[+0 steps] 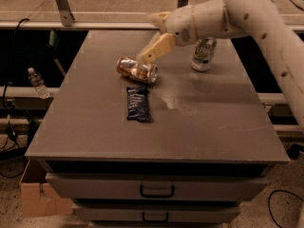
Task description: Place orange can upright
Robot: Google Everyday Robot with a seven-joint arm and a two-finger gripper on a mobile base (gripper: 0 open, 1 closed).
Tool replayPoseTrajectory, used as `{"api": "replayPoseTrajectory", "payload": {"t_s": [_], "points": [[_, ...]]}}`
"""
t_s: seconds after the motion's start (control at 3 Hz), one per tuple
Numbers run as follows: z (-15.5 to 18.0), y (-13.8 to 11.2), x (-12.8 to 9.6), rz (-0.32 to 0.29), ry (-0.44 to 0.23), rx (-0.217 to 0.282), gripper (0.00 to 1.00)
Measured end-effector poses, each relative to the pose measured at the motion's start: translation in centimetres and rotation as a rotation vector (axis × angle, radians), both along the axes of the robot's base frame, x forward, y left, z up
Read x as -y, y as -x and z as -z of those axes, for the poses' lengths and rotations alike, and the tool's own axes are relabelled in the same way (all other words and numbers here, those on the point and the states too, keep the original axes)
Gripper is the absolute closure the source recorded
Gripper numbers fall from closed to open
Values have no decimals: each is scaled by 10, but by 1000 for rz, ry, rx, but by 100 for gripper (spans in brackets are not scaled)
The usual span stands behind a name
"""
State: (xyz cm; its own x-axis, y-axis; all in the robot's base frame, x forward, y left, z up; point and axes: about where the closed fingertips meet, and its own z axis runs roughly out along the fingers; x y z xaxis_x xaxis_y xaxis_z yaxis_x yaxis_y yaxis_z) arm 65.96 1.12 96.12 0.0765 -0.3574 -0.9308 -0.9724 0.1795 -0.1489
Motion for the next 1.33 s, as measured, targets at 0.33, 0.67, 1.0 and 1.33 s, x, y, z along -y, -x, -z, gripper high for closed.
{"api": "replayPoseTrajectory", "payload": {"t_s": [0.33, 0.67, 1.0, 1.33], "points": [[-9, -10, -51, -56, 142, 5, 0], [-1, -11, -93, -90, 326, 3, 0], [21, -17, -106, -51, 525, -21, 0], [46, -27, -92, 34, 688, -69, 0]]}}
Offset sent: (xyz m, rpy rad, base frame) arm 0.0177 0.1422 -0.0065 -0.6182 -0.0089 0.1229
